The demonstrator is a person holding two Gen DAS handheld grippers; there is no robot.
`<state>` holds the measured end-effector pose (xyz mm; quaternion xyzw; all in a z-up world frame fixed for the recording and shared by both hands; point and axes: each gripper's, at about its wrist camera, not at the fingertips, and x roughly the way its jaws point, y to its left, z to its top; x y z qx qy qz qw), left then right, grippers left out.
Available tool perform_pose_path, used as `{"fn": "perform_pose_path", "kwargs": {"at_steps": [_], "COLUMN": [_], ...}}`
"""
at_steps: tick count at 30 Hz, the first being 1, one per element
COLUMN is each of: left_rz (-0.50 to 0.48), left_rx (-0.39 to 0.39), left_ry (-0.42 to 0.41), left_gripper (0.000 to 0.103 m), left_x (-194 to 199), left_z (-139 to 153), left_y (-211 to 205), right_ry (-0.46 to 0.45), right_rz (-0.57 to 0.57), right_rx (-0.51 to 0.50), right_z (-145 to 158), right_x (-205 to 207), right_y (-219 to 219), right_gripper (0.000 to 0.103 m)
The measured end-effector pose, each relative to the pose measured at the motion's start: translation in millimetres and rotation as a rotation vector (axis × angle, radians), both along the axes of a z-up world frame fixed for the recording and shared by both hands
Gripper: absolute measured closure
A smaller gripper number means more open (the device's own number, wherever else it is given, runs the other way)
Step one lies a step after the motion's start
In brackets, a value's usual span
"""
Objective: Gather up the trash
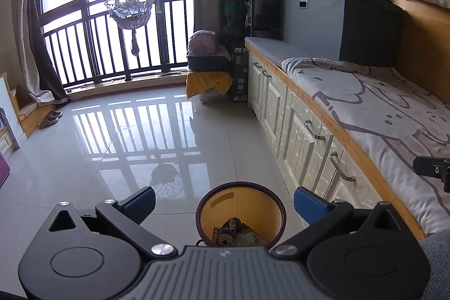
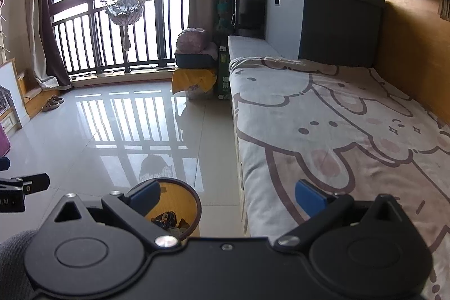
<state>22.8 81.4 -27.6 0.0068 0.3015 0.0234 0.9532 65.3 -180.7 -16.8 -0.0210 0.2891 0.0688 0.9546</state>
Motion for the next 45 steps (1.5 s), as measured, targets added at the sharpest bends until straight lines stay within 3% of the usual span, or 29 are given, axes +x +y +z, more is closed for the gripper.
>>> {"fn": "perform_pose_path", "kwargs": {"at_steps": [45], "left_rz": [-0.003], "left_rx": [-0.020], "left_ry": [0.025], "left_gripper": [0.000], "left_x": [7], "left_z": [-5], "left_y": [-5], "right_ry": [0.039], "right_rz": [0.051], "right_rx": [-0.034], "right_z": [-6], "right_x": [7], "right_y": [8], "right_gripper": [0.001]}}
